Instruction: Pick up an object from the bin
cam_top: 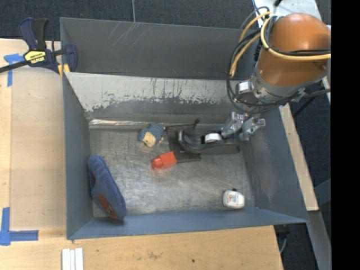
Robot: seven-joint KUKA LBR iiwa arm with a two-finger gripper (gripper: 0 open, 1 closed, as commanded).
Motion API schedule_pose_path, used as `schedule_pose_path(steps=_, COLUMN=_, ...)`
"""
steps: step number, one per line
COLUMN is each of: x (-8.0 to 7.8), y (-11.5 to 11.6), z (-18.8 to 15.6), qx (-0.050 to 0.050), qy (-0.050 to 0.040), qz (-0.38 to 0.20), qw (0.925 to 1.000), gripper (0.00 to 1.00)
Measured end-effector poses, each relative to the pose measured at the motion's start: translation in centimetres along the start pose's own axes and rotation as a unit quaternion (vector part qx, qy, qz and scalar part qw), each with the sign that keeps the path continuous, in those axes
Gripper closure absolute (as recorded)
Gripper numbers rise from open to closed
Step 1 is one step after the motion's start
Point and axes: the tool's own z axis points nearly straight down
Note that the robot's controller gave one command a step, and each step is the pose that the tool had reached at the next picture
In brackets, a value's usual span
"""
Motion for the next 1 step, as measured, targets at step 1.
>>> schedule_pose_path(steps=1, x=0.06, y=0.08, z=-0.51, qx=-0.001, qy=-0.0012, qz=0.002, qw=1.0, gripper=1.0)
